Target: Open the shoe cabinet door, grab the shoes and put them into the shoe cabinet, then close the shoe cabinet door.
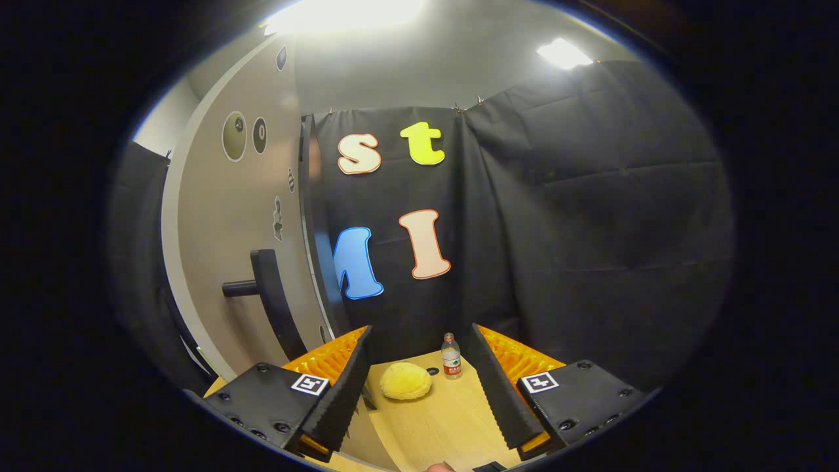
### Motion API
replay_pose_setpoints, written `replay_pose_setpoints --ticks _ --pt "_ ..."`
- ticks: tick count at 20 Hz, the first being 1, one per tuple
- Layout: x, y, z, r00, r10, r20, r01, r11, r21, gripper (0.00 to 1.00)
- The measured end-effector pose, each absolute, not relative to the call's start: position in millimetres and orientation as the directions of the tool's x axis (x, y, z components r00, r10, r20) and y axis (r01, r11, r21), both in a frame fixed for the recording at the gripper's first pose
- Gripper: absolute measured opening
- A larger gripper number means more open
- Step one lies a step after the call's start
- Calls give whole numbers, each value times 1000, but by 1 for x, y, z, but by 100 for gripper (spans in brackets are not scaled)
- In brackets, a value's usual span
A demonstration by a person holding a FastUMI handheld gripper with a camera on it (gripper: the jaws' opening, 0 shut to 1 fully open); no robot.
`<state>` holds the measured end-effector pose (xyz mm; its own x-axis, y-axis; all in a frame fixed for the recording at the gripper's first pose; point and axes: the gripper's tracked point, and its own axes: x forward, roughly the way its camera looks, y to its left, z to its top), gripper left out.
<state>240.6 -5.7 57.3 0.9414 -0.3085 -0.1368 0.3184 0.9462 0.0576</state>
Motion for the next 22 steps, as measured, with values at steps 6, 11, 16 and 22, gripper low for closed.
replay_pose_setpoints --ticks 6,11,16,22 --pt "239 38 56 964 -232 -131 237 971 24 91" --pt "248 82 57 982 -134 -133 134 991 -4 91" --pt "256 117 55 989 -76 -129 78 997 11 92" --pt "274 146 57 992 -46 -114 51 998 36 92"
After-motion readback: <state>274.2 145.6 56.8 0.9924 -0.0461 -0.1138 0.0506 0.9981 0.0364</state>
